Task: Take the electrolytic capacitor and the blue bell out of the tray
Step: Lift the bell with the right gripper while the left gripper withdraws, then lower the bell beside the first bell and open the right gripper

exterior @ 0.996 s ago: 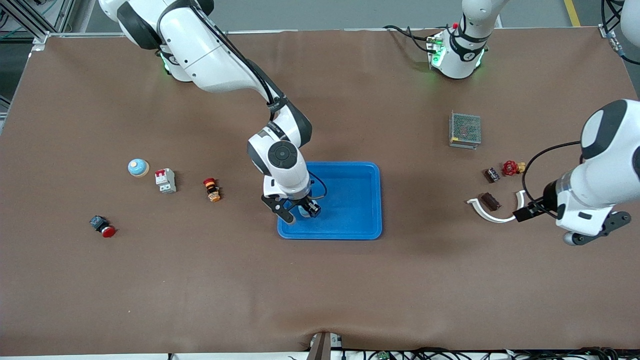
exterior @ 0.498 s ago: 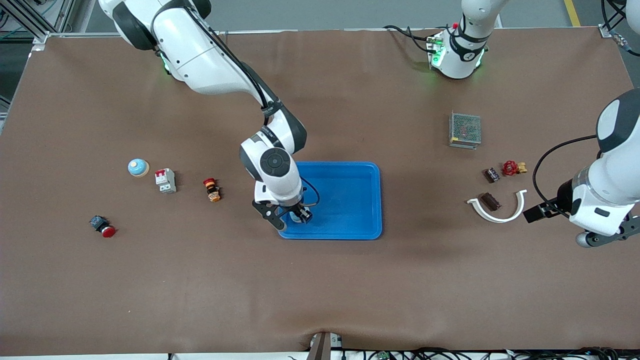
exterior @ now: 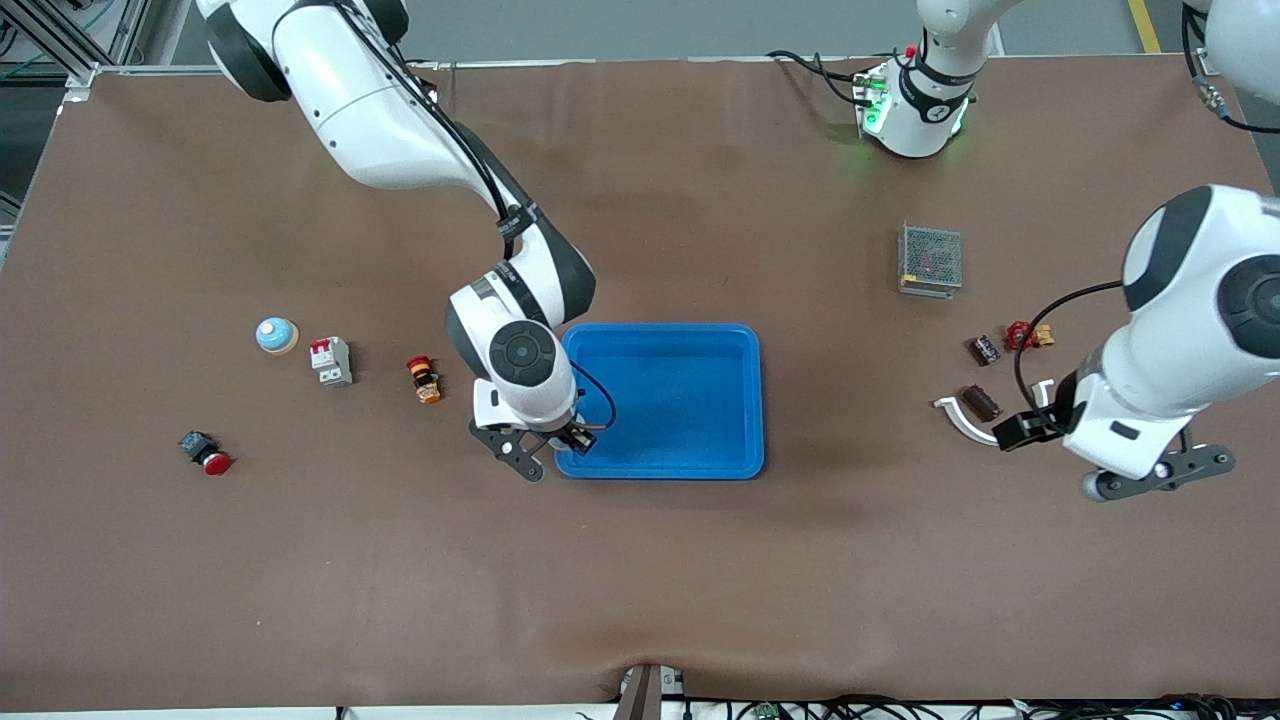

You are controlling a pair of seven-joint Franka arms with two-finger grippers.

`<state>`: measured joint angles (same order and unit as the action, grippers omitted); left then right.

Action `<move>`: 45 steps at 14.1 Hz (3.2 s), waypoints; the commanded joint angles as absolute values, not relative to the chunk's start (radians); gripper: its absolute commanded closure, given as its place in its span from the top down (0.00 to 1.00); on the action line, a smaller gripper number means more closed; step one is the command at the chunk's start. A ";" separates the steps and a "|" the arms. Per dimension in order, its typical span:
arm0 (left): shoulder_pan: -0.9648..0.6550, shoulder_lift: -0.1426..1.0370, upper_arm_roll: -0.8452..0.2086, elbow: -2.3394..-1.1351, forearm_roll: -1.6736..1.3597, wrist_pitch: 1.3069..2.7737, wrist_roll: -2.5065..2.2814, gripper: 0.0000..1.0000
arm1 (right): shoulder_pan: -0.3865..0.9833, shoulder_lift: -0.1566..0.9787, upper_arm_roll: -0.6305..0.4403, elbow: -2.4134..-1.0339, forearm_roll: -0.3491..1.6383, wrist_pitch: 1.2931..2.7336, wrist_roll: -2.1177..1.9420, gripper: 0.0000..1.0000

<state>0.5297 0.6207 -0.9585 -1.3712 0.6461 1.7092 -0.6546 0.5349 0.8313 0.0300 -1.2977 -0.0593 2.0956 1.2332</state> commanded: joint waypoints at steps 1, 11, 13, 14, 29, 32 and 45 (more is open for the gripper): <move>0.390 0.540 -0.803 -1.353 0.586 1.692 -0.641 1.00 | 0.491 0.776 0.048 -1.305 -0.063 2.043 1.130 0.00; -0.075 0.295 -0.153 -1.388 0.098 1.704 -0.562 1.00 | 0.281 0.652 0.049 -1.319 -0.058 1.810 0.597 0.00; -0.106 0.209 -0.100 -1.474 0.098 1.698 -0.497 1.00 | 0.223 0.637 0.049 -1.319 -0.058 1.783 0.472 0.00; -0.104 0.157 -0.095 -1.526 0.097 1.700 -0.485 1.00 | 0.194 0.631 0.049 -1.321 -0.058 1.775 0.406 0.00; 0.024 -0.242 -0.106 -1.859 -0.012 1.660 -0.026 1.00 | -0.161 0.473 0.051 -1.786 -0.017 2.236 -0.250 0.00; 0.051 -0.238 -0.137 -1.844 -0.026 1.655 -0.028 1.00 | -0.215 0.422 0.051 -1.945 0.086 2.387 -0.377 0.00; 0.049 -0.138 -0.137 -1.740 -0.028 1.654 -0.040 1.00 | -0.242 0.357 0.051 -2.218 0.179 2.669 -0.445 0.00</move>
<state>0.0334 -0.1732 -0.1278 -1.7910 -0.0078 1.6653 -0.0423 -0.2167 0.3930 0.0374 -2.1819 0.1511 2.6585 -0.4072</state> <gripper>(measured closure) 0.000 0.361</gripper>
